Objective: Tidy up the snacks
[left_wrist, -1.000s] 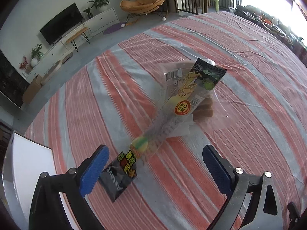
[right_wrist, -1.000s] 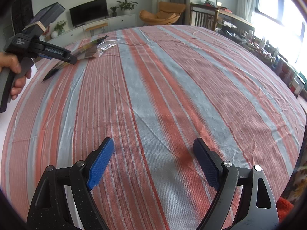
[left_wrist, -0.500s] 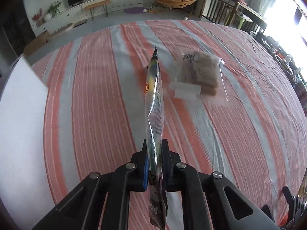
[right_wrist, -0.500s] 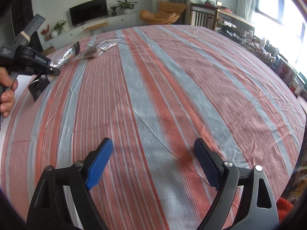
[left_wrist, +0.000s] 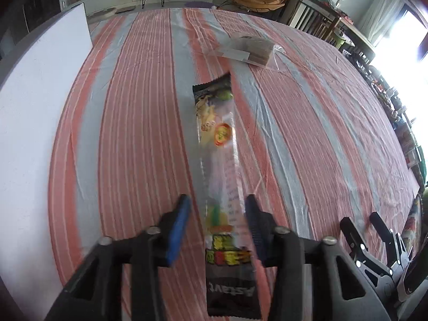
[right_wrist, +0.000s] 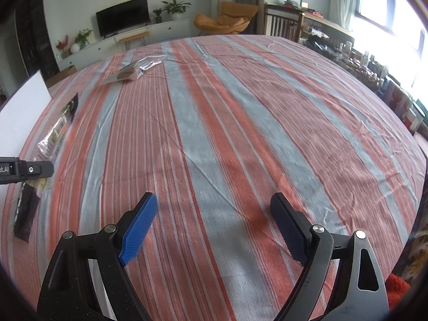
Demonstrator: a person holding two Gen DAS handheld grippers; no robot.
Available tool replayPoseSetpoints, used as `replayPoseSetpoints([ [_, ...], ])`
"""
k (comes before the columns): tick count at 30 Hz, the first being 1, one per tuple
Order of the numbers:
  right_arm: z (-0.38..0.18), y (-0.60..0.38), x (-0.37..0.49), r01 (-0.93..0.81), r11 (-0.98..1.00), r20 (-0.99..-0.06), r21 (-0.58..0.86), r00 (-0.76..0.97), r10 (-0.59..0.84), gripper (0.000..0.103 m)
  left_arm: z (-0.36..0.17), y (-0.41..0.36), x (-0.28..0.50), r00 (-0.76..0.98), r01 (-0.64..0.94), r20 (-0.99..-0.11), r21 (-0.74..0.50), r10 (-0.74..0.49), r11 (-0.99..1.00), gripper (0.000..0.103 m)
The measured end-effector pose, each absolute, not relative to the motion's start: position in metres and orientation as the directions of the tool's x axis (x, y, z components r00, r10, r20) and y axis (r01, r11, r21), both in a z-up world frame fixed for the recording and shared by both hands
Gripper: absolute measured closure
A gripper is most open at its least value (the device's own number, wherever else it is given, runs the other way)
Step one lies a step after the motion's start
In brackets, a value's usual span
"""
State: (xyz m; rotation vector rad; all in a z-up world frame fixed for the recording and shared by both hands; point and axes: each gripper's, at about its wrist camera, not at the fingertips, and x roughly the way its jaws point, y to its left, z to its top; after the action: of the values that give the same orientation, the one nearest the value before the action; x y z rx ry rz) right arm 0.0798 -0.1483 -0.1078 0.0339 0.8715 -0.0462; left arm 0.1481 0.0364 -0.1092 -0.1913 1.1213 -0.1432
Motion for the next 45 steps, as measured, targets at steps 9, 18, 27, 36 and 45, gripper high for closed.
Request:
replayPoseSetpoints([
  [9,-0.108,-0.149,0.08,0.055,0.998,-0.766,0.011,0.643,-0.027,0.014,-0.121,0.029,0.167,0.52,0.022,-0.853,-0.041,-0.047,0.999,0.011],
  [18,-0.108,-0.149,0.08,0.055,0.998,-0.766,0.011,0.642,-0.027,0.014,-0.13,0.036,0.166,0.571,-0.013,-0.821,-0.01,-0.001,1.0,0.0],
  [27,-0.108,-0.149,0.08,0.055,0.998,-0.766,0.011,0.642,-0.027,0.014,-0.13,0.043,0.165,0.558,-0.019,-0.83,-0.007,0.004,1.0,0.0],
  [36,-0.108,-0.149,0.08,0.055,0.998,-0.766,0.011,0.642,-0.027,0.014,-0.13,0.044,0.166,0.547,-0.022,-0.837,-0.007,0.006,1.0,0.0],
  [45,-0.108,-0.149,0.08,0.055,0.998,-0.766,0.011,0.642,-0.027,0.014,-0.131,0.045,0.159,0.577,-0.031,-0.817,-0.004,0.014,1.0,0.0],
])
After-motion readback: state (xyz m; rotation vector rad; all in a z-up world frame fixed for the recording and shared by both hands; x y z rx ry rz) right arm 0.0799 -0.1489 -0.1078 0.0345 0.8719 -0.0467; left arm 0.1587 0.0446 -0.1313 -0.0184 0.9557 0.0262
